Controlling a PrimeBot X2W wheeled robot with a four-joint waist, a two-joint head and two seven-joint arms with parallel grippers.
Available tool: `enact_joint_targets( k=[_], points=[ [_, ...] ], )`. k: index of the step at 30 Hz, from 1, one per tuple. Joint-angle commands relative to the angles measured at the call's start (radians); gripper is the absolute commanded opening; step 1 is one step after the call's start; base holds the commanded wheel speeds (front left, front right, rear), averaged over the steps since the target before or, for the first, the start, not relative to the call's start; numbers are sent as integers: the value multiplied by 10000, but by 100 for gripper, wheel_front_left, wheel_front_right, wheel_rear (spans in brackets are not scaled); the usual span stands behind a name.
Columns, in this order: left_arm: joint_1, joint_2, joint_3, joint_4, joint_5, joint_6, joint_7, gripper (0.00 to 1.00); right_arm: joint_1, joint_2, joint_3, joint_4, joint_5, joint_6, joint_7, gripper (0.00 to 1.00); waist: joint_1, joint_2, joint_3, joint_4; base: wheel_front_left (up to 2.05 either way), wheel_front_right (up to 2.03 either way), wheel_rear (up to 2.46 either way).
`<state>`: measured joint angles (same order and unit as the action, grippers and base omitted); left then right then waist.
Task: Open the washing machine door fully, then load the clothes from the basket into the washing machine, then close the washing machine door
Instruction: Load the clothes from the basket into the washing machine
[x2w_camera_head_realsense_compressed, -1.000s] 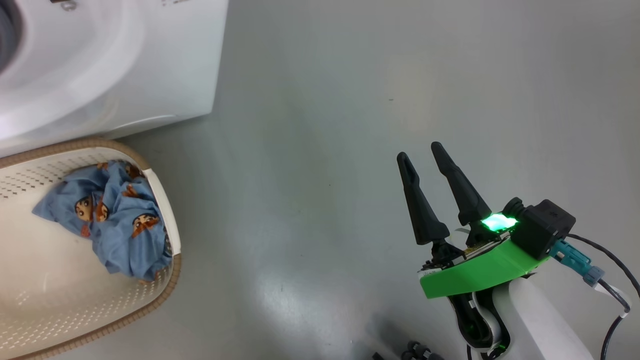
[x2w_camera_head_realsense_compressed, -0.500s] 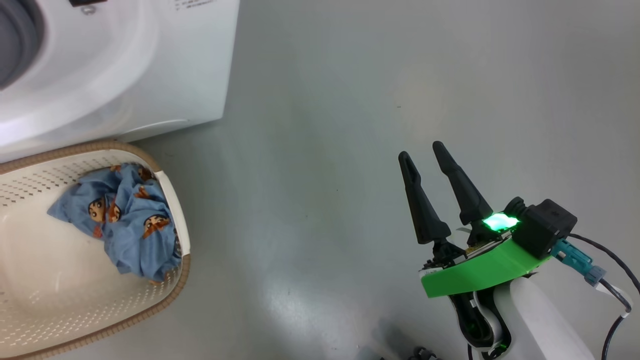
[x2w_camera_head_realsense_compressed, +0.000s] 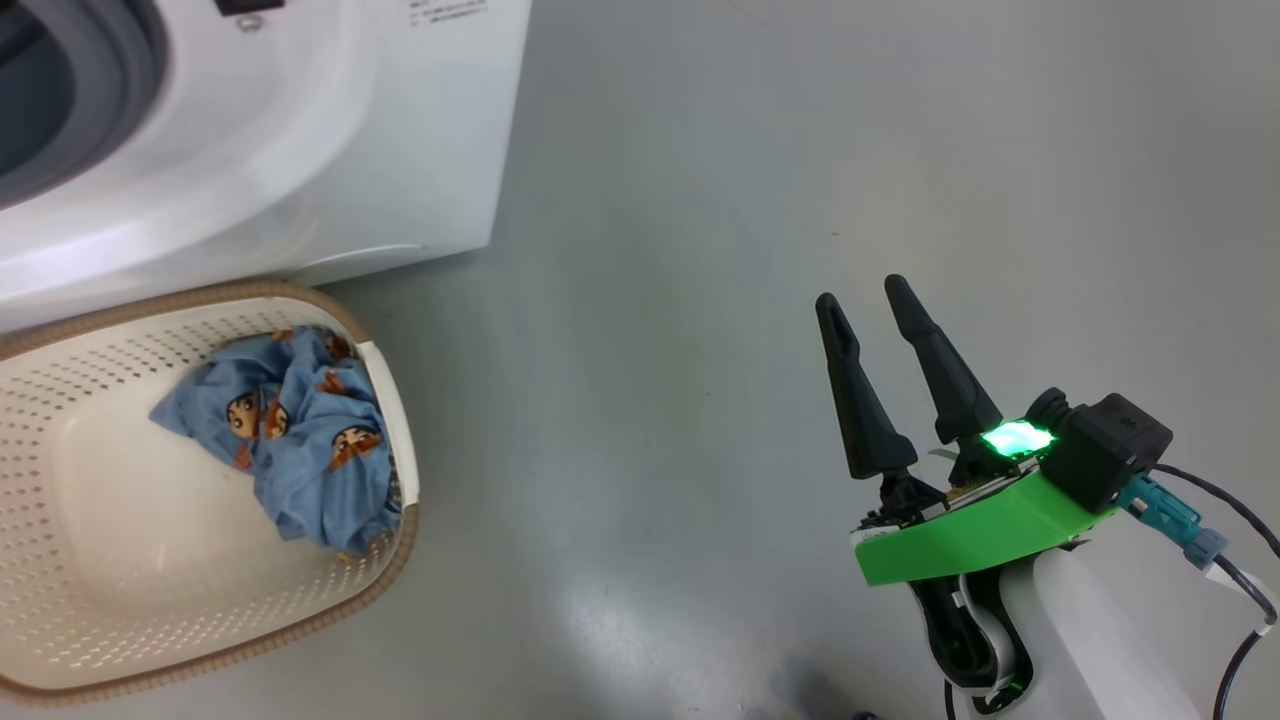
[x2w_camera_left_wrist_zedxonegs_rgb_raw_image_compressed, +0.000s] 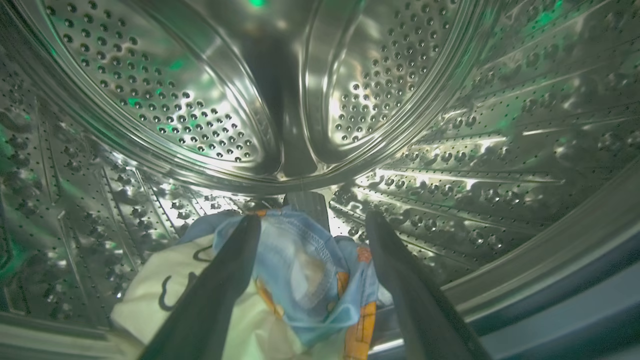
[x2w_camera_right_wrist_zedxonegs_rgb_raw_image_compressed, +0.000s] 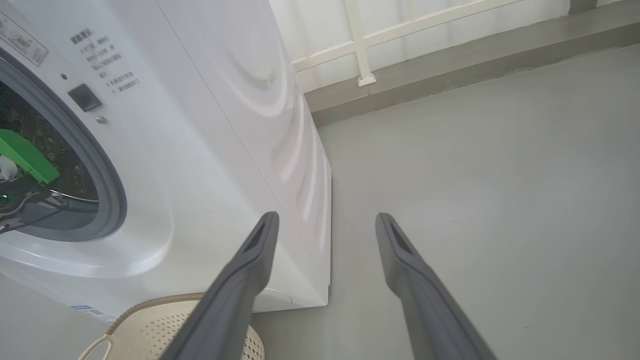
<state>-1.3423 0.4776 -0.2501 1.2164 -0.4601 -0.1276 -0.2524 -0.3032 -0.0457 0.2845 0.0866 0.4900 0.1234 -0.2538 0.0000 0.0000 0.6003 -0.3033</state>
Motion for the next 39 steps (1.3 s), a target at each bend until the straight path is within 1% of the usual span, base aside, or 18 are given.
enact_joint_targets(
  k=[1,6,9,13,20,25,30,32,39],
  points=[
    [173,494,240,-649,-10,98,-83,100,103,-61,123,-222,-141,73,-80,100,0,0,-66,85,0,0,0],
    [1224,432,1037,-2383,155,453,-90,100,108,-92,60,-199,-155,73,-80,100,0,0,-260,198,0,0,0],
    [1882,330,1467,-3175,433,541,-91,100,153,-160,-8,-182,-142,73,-80,100,0,0,-429,272,0,0,0],
    [2718,-2,2083,-3988,761,566,-92,100,207,-254,-88,-171,-139,73,-80,100,0,0,-699,389,0,0,0],
    [4070,-709,3001,-5119,1390,419,-92,100,334,-451,-149,-104,-125,73,-80,100,0,0,-1270,597,0,0,0],
    [5083,-1229,3571,-5616,1709,233,-92,100,491,-645,-159,-15,-83,73,-80,100,0,0,-1762,769,0,0,0],
    [5829,-1548,3868,-5972,1989,109,-93,100,644,-798,-179,96,-6,73,-80,100,0,0,-2201,907,0,0,0],
    [6371,-1791,4073,-6234,2140,53,-93,100,791,-923,-236,168,58,73,-80,100,0,0,-2522,1028,0,0,0],
    [7875,-2283,4380,-6895,2365,-16,-93,100,1214,-1186,-384,309,236,73,-80,100,0,0,-3295,1274,0,0,0]
  ],
)
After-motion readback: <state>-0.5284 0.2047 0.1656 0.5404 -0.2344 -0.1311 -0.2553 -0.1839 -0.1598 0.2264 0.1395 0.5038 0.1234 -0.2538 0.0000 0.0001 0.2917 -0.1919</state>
